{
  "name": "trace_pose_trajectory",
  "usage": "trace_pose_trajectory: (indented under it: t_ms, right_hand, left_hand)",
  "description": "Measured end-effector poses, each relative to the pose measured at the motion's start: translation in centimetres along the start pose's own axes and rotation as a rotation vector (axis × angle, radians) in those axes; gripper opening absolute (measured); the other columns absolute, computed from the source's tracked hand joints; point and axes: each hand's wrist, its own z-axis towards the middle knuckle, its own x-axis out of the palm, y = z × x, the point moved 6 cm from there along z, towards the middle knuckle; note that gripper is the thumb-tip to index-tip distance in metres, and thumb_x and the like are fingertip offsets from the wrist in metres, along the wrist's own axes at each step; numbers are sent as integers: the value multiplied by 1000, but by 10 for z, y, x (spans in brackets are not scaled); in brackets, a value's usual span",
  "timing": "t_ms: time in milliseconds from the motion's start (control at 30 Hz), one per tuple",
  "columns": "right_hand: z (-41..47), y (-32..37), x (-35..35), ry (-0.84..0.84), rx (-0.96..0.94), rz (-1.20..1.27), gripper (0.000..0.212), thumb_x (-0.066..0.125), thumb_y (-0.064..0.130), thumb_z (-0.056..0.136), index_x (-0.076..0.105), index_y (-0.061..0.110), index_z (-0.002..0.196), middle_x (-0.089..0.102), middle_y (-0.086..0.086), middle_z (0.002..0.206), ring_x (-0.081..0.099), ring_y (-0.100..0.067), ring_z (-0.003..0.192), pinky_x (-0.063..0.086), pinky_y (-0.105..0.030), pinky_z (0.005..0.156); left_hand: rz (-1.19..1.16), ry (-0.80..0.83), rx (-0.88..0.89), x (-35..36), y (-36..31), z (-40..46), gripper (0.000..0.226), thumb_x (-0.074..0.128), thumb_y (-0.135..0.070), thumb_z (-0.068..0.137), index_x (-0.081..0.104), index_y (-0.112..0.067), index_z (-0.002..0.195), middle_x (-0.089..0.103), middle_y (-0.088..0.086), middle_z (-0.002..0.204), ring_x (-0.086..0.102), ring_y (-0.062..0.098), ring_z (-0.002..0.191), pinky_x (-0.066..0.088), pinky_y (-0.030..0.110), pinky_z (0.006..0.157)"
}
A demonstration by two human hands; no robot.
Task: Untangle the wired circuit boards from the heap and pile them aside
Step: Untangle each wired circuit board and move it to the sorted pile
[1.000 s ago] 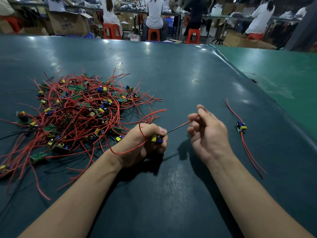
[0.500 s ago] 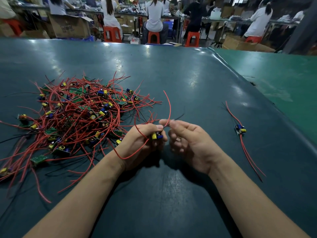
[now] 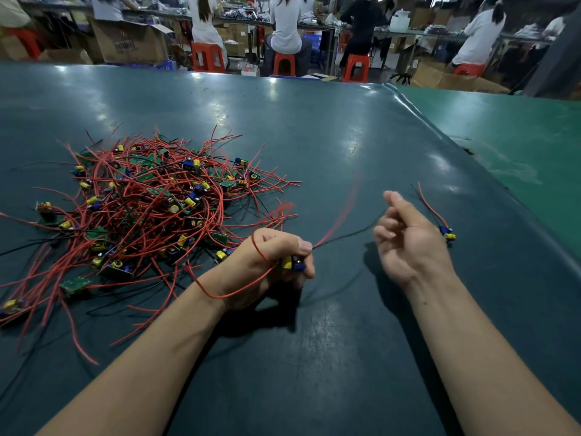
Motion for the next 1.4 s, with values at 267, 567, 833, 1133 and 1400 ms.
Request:
trace_pose_trajectory:
  t_ms: [267,567,833,1133,1400]
  right_hand:
    - [-24,-21,26,307,-311,-678,15,66,8,91,65,22,95,58,-2,66,44,-3,40,35,-15,39]
    - [-54,-31,51,585,-467,-677,15,67,9,86,72,22,93,67,15,67,52,0,46,41,-10,48]
    - [-47,-37,45,463,-175,-498,11,66,7,88,70,9,78,63,-5,59,51,-13,44,38,-20,39]
    - [-43,-41,42,441,-80,-459,21,52,6,98,70,7,87,60,-6,64,54,-14,52,40,-22,41]
    - [-36,-41,37,350,-52,-479,21,65,17,90,77,11,74,56,3,57,43,-7,46,32,-17,40]
  left_hand:
    - [-314,-252,123,-13,-8,-1,24,65,-38,68,78,-19,72,67,2,67,47,13,57,48,23,57]
    - [-202,-386,251,-25,-6,3,25,86,-30,63,64,-21,55,60,12,66,54,16,51,49,23,53]
    - [20,-351,200,-18,-2,3,34,81,-45,72,60,-18,66,65,8,66,55,21,60,44,27,55]
    - [187,-279,211,-10,-6,2,36,69,-35,77,61,-1,83,67,4,70,53,12,55,45,20,53]
    - [222,-266,225,-10,-7,2,29,69,-34,79,57,-8,74,65,3,63,51,17,54,41,28,54]
